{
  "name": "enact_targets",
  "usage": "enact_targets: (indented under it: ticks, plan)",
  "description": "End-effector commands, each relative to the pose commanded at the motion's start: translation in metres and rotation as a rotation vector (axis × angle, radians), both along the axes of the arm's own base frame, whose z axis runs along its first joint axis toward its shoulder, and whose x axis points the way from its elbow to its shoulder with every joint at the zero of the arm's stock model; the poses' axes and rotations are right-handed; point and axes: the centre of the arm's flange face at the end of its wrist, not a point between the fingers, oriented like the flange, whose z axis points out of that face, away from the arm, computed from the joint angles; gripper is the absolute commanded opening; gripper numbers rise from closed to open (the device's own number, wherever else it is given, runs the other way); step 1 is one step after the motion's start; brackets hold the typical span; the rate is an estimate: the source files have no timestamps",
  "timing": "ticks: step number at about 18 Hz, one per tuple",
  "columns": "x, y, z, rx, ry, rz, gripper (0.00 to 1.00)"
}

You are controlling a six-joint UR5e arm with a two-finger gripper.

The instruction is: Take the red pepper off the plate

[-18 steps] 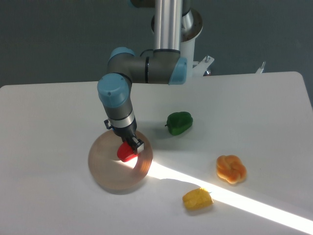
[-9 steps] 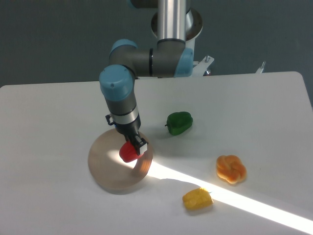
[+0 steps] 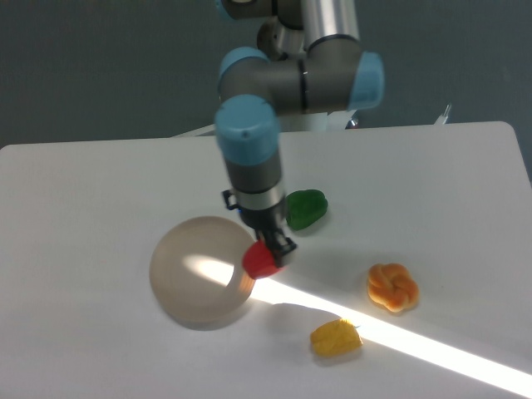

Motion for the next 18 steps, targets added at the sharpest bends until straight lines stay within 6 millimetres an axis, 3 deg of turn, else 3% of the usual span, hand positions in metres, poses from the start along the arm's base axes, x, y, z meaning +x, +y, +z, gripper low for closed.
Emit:
enact_targets:
  ticks: [3,6,18]
  plan:
    - [-0.029,-0.016,0.0,-0.002,0.002,-0.027,0.49]
    - [-0.042,-0.025,0.003,-0.002,0.009,-0.045,0.49]
    - [-0.047,-0.024,0.003,0.003,0.013,-0.043,0.49]
